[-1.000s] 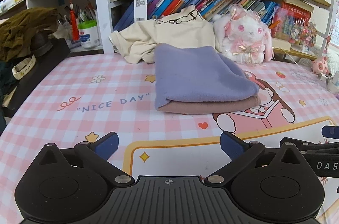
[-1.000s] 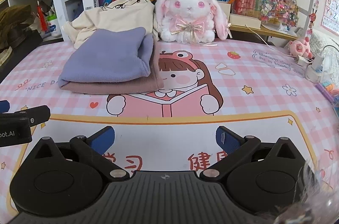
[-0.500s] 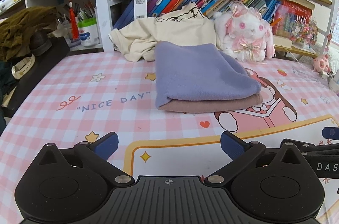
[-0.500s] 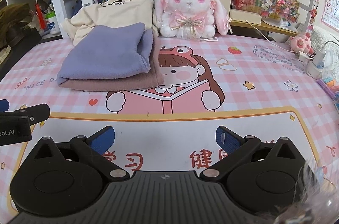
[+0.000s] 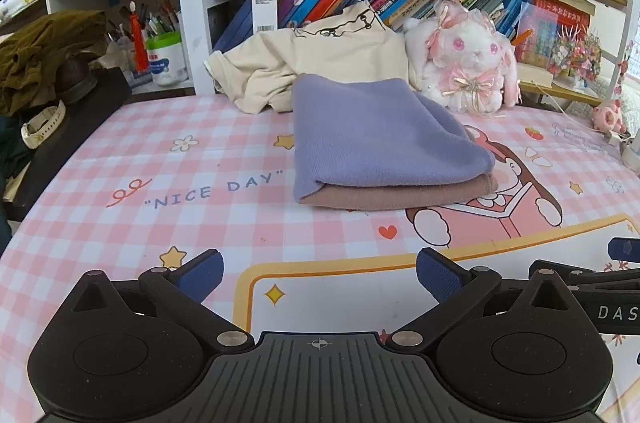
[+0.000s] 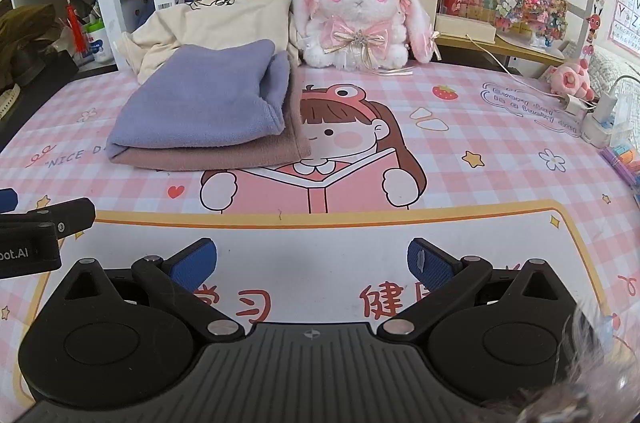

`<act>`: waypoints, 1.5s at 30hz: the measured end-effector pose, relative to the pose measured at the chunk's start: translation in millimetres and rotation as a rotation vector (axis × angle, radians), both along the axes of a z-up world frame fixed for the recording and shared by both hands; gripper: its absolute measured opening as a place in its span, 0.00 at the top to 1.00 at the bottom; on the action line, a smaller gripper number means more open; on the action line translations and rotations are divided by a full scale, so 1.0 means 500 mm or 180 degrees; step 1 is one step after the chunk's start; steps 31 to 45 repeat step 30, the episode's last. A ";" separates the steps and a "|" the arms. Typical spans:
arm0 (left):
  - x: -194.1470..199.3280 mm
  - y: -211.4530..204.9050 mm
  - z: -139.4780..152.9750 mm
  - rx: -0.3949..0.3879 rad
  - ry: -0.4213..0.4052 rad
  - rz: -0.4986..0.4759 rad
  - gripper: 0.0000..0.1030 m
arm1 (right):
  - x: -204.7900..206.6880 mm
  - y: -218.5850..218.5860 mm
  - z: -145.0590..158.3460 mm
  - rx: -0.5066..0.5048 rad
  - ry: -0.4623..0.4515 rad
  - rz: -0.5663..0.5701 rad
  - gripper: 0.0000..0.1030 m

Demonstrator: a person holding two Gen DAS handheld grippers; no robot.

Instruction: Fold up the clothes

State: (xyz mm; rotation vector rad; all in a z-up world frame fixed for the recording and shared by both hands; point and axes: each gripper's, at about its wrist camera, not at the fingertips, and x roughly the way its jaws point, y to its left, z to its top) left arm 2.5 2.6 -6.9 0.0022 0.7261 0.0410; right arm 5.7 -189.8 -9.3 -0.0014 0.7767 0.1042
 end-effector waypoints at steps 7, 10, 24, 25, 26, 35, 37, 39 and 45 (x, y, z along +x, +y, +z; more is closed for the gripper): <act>-0.003 -0.003 0.000 0.0007 0.0009 -0.0020 0.00 | -0.001 0.000 -0.001 0.0006 0.0004 -0.0008 0.00; -0.004 -0.001 0.000 0.0004 0.0010 -0.0018 0.00 | -0.002 0.000 -0.001 0.0005 0.0006 -0.0004 0.00; -0.005 -0.004 0.002 -0.0028 -0.0001 -0.0051 0.00 | -0.002 0.001 -0.002 0.0009 0.0024 -0.0008 0.00; -0.006 -0.004 0.002 -0.0035 -0.0006 -0.0064 0.00 | -0.003 0.001 -0.002 0.0009 0.0025 -0.0008 0.00; -0.006 -0.004 0.003 -0.0040 -0.0008 -0.0072 0.00 | -0.003 0.001 -0.002 0.0009 0.0027 -0.0007 0.00; -0.007 -0.001 0.000 -0.0055 0.0006 -0.0060 0.00 | -0.004 0.001 -0.005 0.0007 0.0057 -0.0008 0.00; -0.007 -0.001 0.000 -0.0055 0.0006 -0.0060 0.00 | -0.004 0.001 -0.005 0.0007 0.0057 -0.0008 0.00; -0.007 -0.001 0.000 -0.0055 0.0006 -0.0060 0.00 | -0.004 0.001 -0.005 0.0007 0.0057 -0.0008 0.00; -0.007 -0.001 0.000 -0.0055 0.0006 -0.0060 0.00 | -0.004 0.001 -0.005 0.0007 0.0057 -0.0008 0.00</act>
